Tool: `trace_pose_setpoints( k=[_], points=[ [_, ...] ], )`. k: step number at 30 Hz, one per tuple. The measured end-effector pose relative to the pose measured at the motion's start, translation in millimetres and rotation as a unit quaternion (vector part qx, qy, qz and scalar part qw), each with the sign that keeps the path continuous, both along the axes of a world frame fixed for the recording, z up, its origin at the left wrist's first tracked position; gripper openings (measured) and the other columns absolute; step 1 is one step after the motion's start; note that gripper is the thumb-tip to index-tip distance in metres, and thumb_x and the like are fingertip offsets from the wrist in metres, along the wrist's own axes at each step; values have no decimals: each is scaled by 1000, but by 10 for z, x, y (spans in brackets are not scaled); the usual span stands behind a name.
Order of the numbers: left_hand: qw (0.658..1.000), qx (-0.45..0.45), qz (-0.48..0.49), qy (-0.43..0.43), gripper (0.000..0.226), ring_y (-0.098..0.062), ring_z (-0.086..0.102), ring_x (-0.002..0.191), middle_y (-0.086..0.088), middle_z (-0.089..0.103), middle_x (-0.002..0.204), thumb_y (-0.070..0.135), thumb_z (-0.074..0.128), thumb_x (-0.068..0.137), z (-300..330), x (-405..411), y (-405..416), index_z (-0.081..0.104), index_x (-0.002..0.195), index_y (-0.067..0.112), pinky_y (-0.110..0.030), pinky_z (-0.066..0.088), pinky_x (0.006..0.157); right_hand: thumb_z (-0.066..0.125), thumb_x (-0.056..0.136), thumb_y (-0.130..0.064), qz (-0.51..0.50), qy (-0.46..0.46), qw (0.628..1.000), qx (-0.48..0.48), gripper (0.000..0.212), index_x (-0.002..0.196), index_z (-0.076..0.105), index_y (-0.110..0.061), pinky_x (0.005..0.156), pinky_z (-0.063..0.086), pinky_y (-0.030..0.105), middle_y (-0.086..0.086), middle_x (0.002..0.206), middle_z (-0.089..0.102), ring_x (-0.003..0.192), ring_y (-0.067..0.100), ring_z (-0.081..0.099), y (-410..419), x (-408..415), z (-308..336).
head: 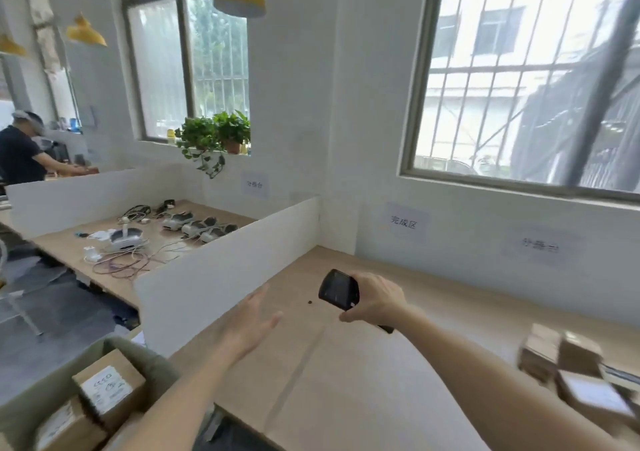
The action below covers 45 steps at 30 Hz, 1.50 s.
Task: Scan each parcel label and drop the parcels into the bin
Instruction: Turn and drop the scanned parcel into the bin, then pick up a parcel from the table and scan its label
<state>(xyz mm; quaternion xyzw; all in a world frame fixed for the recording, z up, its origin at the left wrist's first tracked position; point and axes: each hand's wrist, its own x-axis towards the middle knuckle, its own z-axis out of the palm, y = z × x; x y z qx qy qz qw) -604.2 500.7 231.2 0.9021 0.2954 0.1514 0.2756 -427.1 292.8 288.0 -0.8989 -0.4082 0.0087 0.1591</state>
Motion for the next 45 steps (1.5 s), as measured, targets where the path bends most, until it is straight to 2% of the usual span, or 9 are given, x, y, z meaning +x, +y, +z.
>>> trace_pose_setpoints(
  k=[3,11,16,21,27,31,35,42,45],
  points=[
    [999,13,-48,-2,79,-17,34,145,3,31,161,56,59,91,92,429,-497,25,156,29,-36,33,116,82,63,-53,-54,-9,998,13,56,109,59,-31,67,41,30,-10,100,65,95,19,61,-776,197,110],
    [986,13,-163,-20,75,-16,29,147,1,30,161,52,63,91,234,1491,-2513,31,154,28,-31,28,116,85,66,-52,-178,-23,984,-13,58,110,58,-28,70,40,30,-6,104,65,93,19,59,-3085,580,234],
    [969,30,-243,-28,75,-15,29,147,3,29,161,52,61,92,299,1959,-3821,30,155,26,-30,27,115,81,62,-47,-252,-34,967,-13,51,103,60,-28,60,37,28,-9,96,65,87,18,60,-4414,715,316],
    [954,45,-294,-27,75,-15,30,147,4,29,161,55,57,93,252,2285,-4949,28,156,26,-32,31,114,81,57,-54,-306,-3,952,-8,52,98,59,-32,69,49,32,-10,94,66,91,20,64,-5586,804,243],
    [939,38,-342,-23,73,-13,30,146,8,29,161,54,57,93,188,2590,-5927,28,156,28,-33,33,112,79,64,-47,-371,16,928,-18,48,105,59,-32,68,43,31,-12,86,59,91,19,61,-6639,811,206],
    [929,28,-368,-22,73,-13,36,141,8,37,155,56,58,92,143,2864,-6433,32,154,28,-34,38,108,78,57,-48,-415,25,909,5,50,101,61,-34,65,45,30,-11,96,66,94,20,64,-7163,941,49],
    [918,22,-395,-7,72,-17,38,141,3,38,156,51,59,94,33,3236,-6844,32,154,23,-33,36,109,80,59,-51,-446,26,895,-12,54,106,61,-32,69,48,31,-8,98,66,99,21,64,-7549,1161,-89],
    [907,1,-421,25,78,-17,35,144,6,34,159,63,56,90,-332,4260,-7298,28,155,30,-42,39,111,76,52,-56,-487,50,872,-4,55,98,59,-34,73,52,33,-8,96,68,95,21,66,-8039,1999,-439],
    [903,-6,-427,40,77,-18,33,146,4,32,160,60,56,91,-519,4805,-7473,29,155,28,-40,37,113,74,48,-59,-494,70,867,-13,57,97,58,-36,77,54,34,-9,95,67,96,21,66,-8188,2496,-596]
  ],
)
